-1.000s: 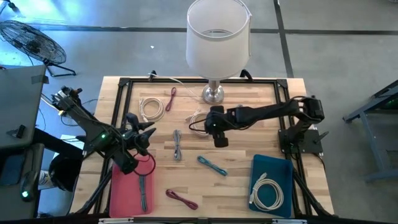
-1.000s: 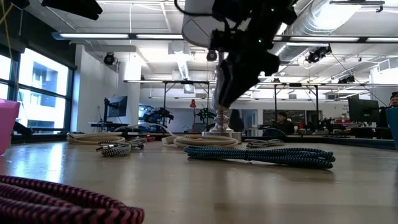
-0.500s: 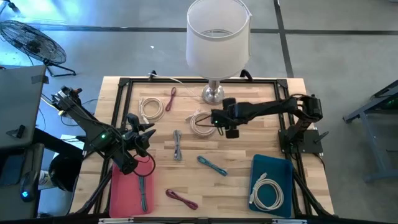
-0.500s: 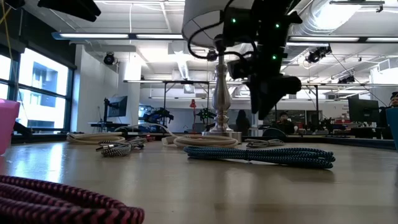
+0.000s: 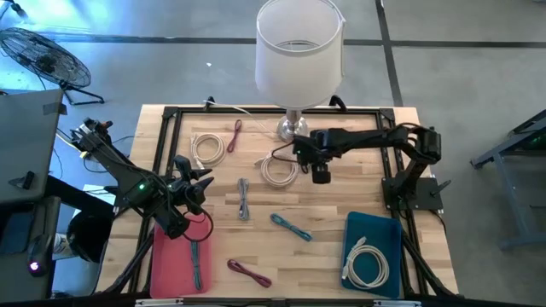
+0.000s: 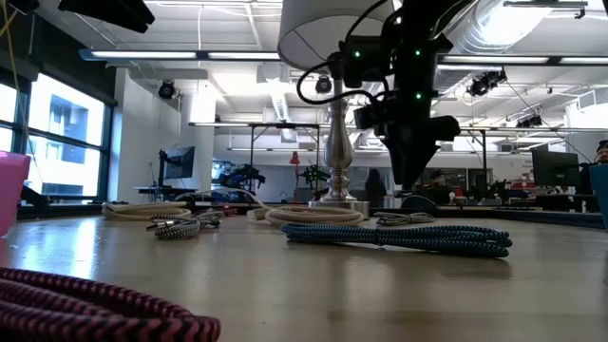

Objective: Pick & Place USB Port
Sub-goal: Put the right white and black USB cable into the pink bin

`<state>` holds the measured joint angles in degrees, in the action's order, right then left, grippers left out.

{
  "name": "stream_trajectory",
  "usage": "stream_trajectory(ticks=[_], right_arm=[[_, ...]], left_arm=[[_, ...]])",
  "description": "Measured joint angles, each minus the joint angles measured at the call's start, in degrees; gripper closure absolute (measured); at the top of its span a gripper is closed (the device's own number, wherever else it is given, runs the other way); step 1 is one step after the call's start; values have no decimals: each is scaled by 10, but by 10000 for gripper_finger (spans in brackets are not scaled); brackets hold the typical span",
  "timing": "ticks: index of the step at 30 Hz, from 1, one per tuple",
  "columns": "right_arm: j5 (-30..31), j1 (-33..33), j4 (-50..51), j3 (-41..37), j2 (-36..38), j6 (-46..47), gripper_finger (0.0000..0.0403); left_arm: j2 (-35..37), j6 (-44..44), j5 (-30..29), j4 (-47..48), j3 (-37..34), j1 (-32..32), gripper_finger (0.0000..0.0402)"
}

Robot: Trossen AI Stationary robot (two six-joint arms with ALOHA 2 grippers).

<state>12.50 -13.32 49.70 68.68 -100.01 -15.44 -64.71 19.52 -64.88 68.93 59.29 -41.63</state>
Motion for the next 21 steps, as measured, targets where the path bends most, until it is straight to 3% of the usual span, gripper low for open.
stream_trajectory(ticks=[10,21], right_arm=[[-24,-14,-14,-3,-16,0,238],[18,-16,-32,-3,-46,1,223]], left_arm=[[0,0,0,0,0,0,277],[0,0,3,0,0,0,277]])
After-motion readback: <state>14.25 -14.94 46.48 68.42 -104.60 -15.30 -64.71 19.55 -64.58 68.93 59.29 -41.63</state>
